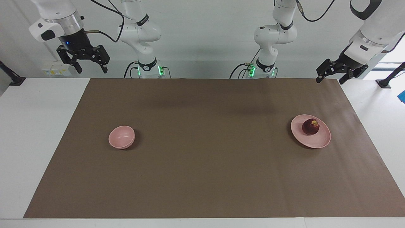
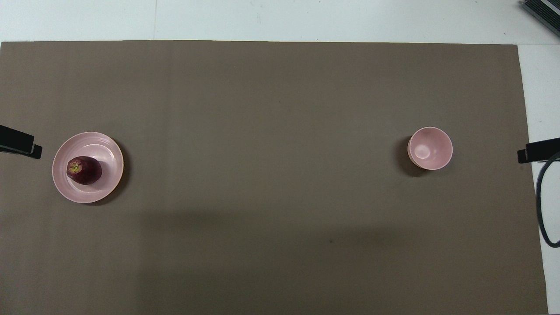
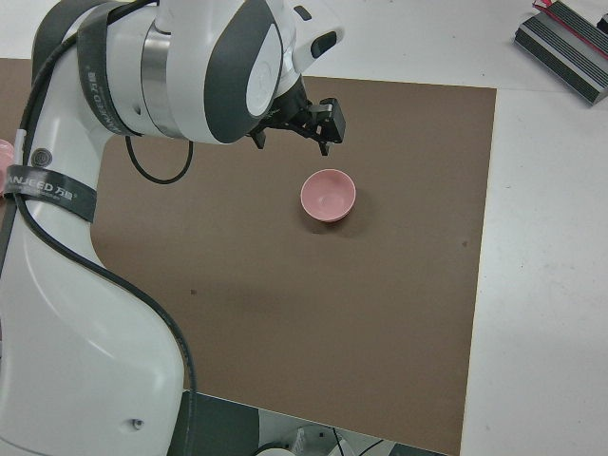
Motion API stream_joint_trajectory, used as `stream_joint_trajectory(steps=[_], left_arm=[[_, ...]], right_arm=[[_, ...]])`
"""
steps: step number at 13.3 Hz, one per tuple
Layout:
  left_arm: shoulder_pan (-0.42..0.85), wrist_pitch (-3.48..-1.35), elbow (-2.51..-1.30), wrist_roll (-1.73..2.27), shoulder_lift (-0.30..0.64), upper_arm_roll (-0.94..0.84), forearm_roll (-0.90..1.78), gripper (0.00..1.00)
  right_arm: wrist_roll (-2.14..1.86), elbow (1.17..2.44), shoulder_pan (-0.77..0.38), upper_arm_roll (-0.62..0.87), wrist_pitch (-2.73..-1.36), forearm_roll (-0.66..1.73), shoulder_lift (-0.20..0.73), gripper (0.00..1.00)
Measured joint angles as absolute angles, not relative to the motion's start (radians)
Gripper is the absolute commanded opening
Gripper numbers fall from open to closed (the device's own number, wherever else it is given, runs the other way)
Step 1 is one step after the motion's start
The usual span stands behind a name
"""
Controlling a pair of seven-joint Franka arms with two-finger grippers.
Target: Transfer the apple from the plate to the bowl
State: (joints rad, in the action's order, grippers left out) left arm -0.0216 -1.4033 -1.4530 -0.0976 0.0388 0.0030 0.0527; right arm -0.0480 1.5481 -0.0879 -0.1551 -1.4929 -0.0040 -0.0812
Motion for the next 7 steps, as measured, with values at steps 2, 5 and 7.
stream_joint_trajectory(steps=[2,5,7], left_arm=[[-0.022,-1.398,-1.453,-0.098,0.038,0.003,0.053,1.0],[-0.022,-1.394,-1.454,-0.098,0.038,0.002,0.053,1.0],[-0.022,-1.393,-1.454,-0.097,0.038,0.001,0.053,1.0]], right_arm=[[-0.048,1.548,-0.087,-0.156,-1.492,-0.004,-0.081,1.0],[-0.048,1.548,-0.087,-0.156,-1.492,-0.004,-0.081,1.0],[-0.048,1.548,-0.086,-0.156,-1.492,-0.004,-0.081,1.0]])
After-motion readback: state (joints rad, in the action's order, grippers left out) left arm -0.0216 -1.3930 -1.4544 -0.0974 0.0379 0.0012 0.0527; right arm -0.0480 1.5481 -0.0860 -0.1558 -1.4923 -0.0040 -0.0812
